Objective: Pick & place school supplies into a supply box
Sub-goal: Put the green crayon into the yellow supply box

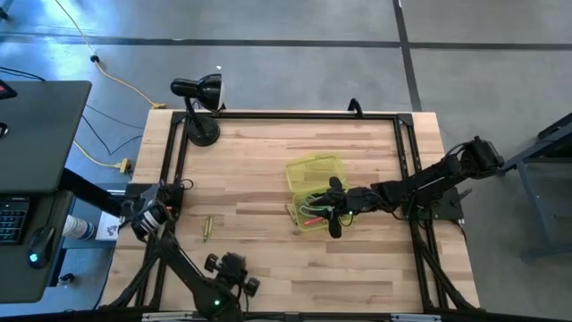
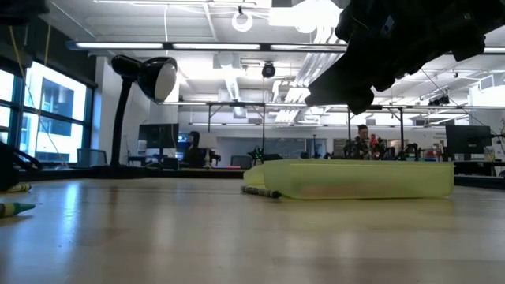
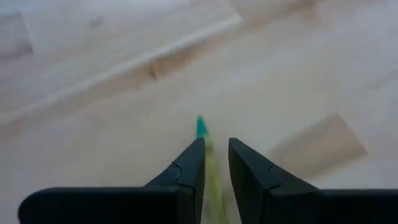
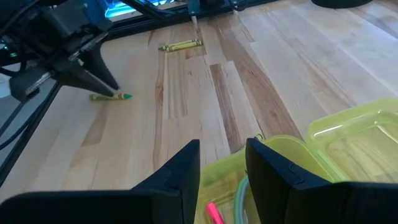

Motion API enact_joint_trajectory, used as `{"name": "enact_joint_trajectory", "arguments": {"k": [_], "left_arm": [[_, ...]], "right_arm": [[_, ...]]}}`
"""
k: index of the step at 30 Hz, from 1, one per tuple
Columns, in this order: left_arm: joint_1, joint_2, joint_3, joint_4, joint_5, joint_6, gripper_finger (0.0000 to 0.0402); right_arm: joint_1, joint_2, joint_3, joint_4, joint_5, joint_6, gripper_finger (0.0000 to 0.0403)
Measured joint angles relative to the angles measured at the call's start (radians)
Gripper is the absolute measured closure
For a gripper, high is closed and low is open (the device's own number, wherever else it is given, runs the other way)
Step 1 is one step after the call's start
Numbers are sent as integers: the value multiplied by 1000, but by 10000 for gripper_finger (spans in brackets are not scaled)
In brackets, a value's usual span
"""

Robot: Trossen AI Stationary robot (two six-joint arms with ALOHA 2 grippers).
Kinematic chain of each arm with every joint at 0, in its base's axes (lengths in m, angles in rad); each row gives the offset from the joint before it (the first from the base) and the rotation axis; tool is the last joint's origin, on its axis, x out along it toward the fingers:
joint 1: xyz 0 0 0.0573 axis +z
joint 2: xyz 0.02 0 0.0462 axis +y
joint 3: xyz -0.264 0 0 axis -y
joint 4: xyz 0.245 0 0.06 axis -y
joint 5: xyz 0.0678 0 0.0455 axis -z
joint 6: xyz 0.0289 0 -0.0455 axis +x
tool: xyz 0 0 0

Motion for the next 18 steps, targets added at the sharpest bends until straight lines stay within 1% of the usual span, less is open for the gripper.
{"name": "enact_joint_trajectory", "arguments": {"k": [5,7,10,11,12,15,18], "left_arm": [[25,13,-2,-23,20,-4,300],[21,12,-1,-23,-50,-25,300],[-5,-7,-2,-76,-195,-94,300],[-11,-14,-1,-92,-213,-118,300],[-19,-19,2,-105,-211,-150,300],[-57,-26,0,-148,-132,-246,300],[-101,-25,2,-85,-132,-284,300]], "right_arm": [[0,0,0,-1,-11,2,295],[0,0,0,-2,-18,3,295],[0,0,0,-5,-22,3,295],[0,0,0,-7,-22,4,295],[0,0,0,-7,-23,4,295],[0,0,0,-12,-22,4,295],[0,0,0,-19,-22,20,295]]}}
